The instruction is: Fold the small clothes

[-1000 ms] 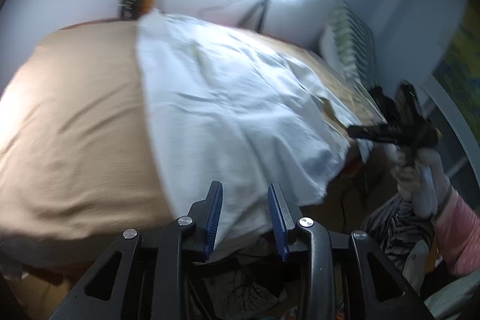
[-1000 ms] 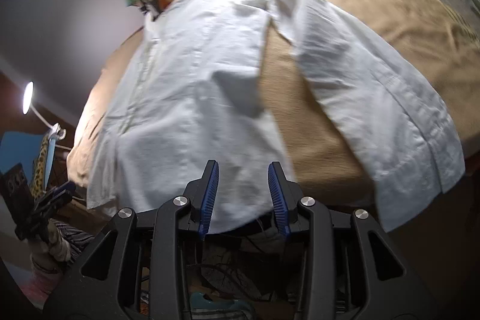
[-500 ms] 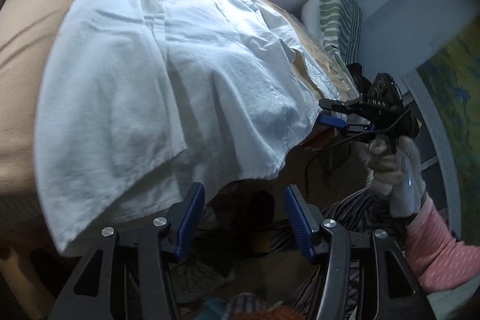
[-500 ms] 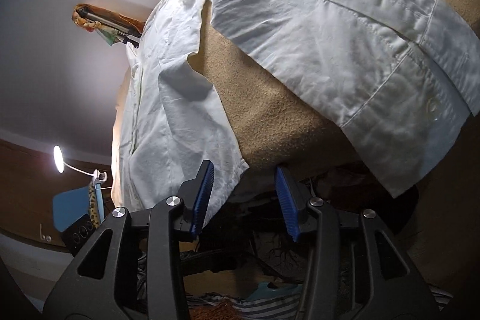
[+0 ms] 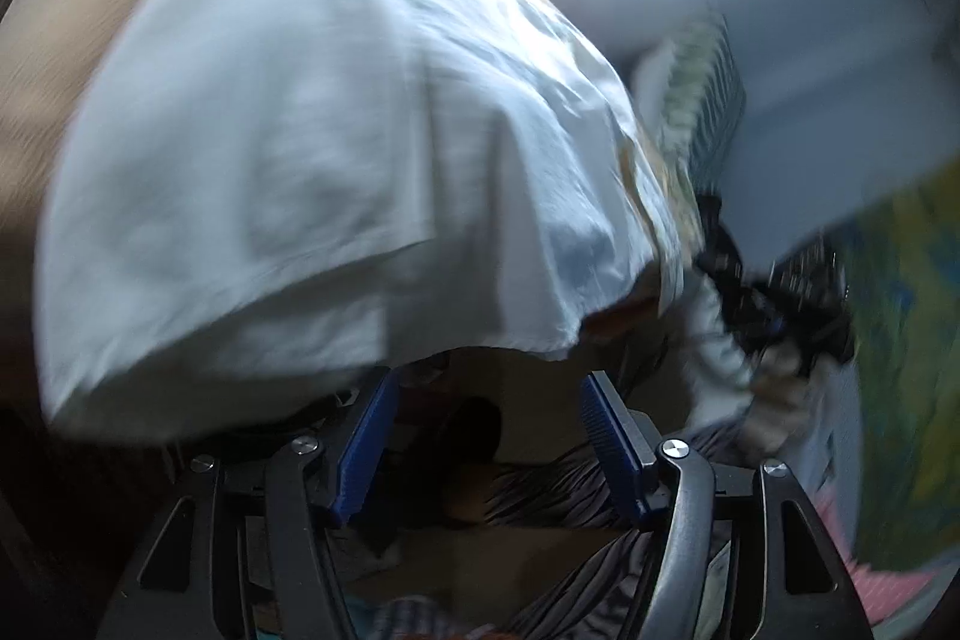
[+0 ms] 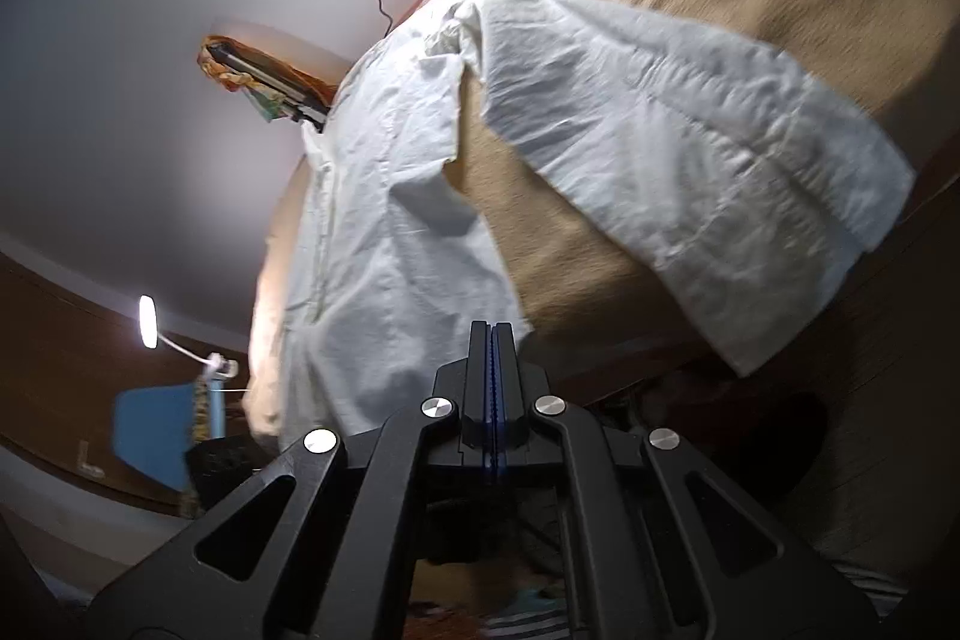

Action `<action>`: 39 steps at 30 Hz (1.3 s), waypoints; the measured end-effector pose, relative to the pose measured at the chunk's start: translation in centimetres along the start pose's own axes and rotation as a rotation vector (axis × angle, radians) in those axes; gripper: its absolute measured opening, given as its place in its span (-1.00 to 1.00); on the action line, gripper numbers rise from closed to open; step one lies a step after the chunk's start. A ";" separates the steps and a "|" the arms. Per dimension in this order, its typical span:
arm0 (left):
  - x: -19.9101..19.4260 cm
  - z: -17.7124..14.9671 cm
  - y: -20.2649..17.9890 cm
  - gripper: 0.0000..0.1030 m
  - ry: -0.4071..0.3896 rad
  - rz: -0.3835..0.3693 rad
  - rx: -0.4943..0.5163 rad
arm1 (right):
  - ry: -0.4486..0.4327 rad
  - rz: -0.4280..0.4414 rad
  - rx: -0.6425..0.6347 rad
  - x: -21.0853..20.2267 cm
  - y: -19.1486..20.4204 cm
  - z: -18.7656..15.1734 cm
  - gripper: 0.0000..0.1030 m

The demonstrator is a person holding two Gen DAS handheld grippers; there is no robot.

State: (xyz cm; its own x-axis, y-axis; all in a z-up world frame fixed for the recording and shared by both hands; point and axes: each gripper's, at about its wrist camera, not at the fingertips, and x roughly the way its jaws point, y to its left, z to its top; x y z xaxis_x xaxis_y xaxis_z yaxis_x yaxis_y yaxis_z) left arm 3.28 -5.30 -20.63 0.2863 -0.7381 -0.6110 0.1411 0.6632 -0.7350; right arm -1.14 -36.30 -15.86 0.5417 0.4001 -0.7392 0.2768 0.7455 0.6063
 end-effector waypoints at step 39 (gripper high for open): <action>-2.5 0.6 -2.9 -0.32 -0.042 0.144 0.138 | -0.027 -0.068 -0.132 -2.5 2.8 0.0 -0.08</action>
State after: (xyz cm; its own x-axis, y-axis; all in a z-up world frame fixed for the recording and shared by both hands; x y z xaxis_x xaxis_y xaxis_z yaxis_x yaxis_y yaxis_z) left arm 2.70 -5.33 -16.81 0.3515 -0.6302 -0.6923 0.2236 0.7746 -0.5916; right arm -1.76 -35.24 -12.30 0.5467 0.3336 -0.7680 0.2078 0.8345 0.5104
